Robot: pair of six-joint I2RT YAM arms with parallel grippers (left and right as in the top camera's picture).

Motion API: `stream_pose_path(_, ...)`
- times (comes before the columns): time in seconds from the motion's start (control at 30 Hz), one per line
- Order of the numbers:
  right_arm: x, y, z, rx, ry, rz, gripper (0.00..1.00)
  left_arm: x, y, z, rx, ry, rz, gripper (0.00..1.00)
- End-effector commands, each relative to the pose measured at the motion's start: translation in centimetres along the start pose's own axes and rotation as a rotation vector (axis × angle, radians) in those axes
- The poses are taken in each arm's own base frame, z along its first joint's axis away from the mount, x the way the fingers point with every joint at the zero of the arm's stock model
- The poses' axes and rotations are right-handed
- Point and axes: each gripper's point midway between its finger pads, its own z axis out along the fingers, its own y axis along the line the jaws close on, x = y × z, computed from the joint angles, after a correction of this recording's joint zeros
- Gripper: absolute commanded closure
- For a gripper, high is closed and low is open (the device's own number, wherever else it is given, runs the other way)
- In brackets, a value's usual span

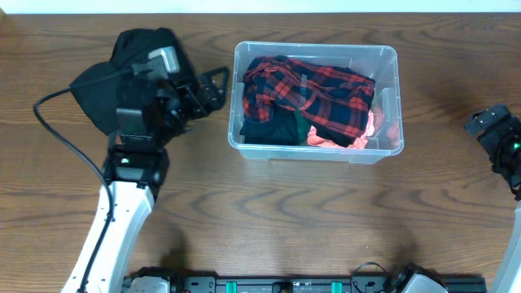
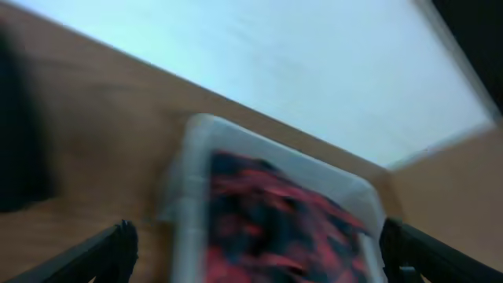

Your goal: Pack container

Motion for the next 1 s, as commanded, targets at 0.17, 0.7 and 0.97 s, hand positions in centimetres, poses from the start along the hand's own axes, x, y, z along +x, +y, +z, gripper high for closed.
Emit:
stream_pose_path(0.17, -0.2, 0.0, -0.2, -0.004, -0.004, 0.014, 0.01, -3.0, 0.0, -1.6, 0.194, 0.020, -0.094, 0.08)
stream_pose_path(0.7, -0.2, 0.0, -0.2, -0.004, -0.004, 0.013, 0.01, 11.6, -6.2, 5.9, 0.045, 0.220, 0.631, 0.65)
stream_pose_path(0.97, -0.2, 0.0, -0.2, -0.004, -0.004, 0.013, 0.01, 9.1, -11.5, 8.2, 0.040, 0.187, 0.813, 0.60)
